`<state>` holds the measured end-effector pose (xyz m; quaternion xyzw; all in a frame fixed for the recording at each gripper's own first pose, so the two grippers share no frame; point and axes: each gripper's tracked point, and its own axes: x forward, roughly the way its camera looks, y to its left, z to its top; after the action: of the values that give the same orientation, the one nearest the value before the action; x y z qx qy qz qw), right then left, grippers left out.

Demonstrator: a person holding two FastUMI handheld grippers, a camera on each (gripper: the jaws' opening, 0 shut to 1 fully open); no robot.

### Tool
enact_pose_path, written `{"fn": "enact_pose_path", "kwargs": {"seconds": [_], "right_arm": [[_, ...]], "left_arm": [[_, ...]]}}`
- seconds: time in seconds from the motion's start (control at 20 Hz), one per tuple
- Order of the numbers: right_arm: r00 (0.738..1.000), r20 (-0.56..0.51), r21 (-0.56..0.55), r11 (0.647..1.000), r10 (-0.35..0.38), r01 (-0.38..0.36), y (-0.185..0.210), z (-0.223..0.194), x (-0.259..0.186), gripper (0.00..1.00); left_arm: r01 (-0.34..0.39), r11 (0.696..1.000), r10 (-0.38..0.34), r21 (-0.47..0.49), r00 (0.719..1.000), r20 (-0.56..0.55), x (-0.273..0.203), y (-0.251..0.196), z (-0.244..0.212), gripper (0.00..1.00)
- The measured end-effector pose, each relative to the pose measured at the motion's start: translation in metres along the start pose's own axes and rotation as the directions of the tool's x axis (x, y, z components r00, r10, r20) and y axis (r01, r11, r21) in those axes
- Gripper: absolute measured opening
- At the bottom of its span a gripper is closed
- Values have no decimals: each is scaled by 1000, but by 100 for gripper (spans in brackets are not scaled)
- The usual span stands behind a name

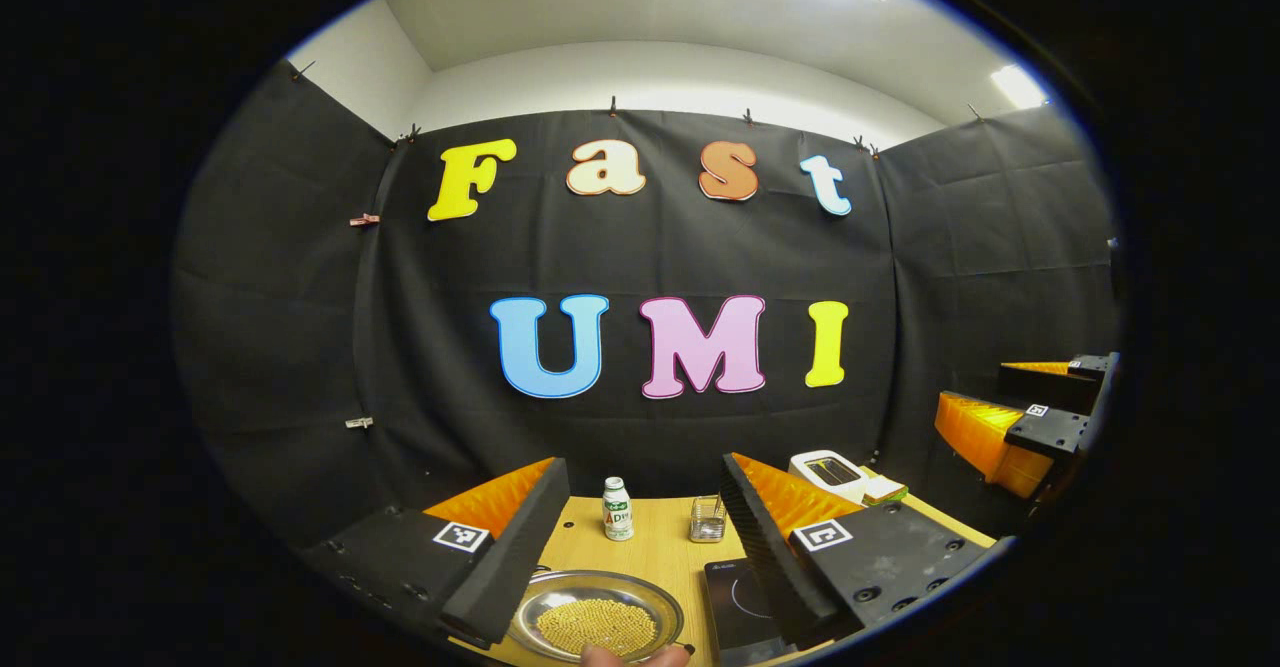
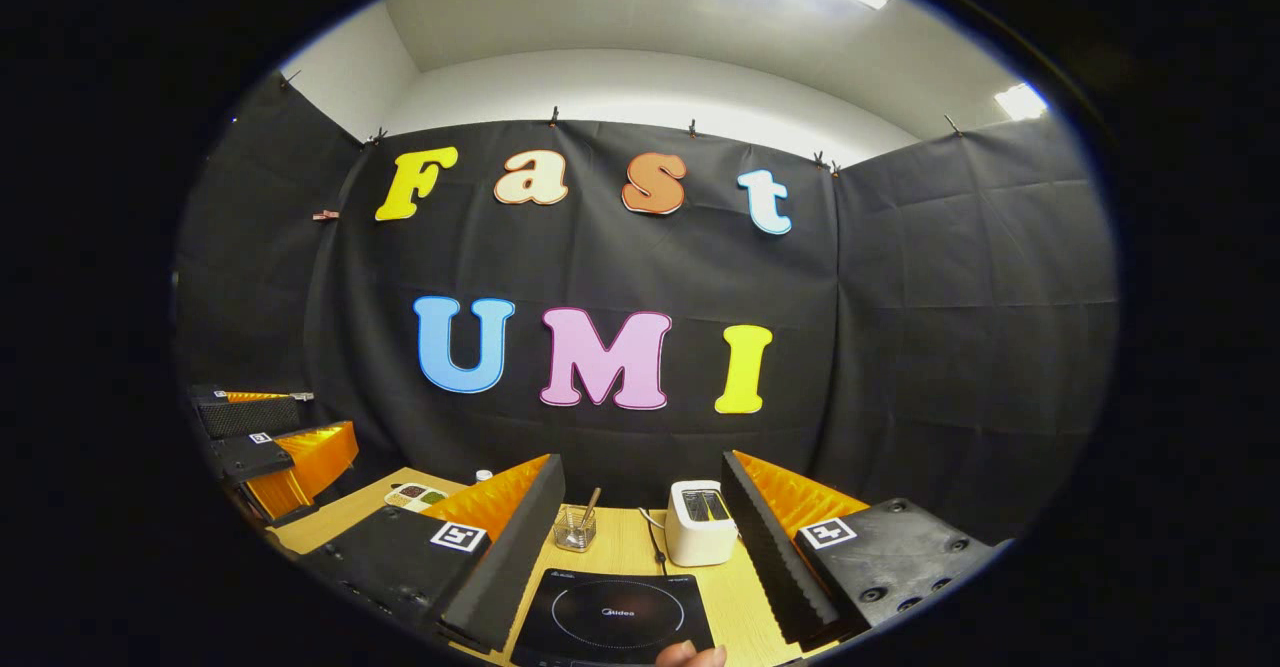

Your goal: First push the handle of the pot to place it horizontally, then grasp the pot with both hands and set it on the induction cooktop.

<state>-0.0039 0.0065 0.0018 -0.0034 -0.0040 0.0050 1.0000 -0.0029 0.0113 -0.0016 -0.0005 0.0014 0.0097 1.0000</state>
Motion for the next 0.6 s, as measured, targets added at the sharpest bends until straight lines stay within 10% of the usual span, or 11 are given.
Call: {"fn": "enact_pose_path", "kwargs": {"seconds": [0.25, 0.6], "right_arm": [[1000, 1, 1, 1000, 4, -4, 1, 0, 0, 98], [1000, 0, -11, 1000, 18, -18, 5, -1, 1, 96]], "left_arm": [[9, 1000, -10, 5, 1000, 28, -4, 2, 6, 87], [90, 995, -91, 30, 995, 44, -11, -15, 11, 16]]}}
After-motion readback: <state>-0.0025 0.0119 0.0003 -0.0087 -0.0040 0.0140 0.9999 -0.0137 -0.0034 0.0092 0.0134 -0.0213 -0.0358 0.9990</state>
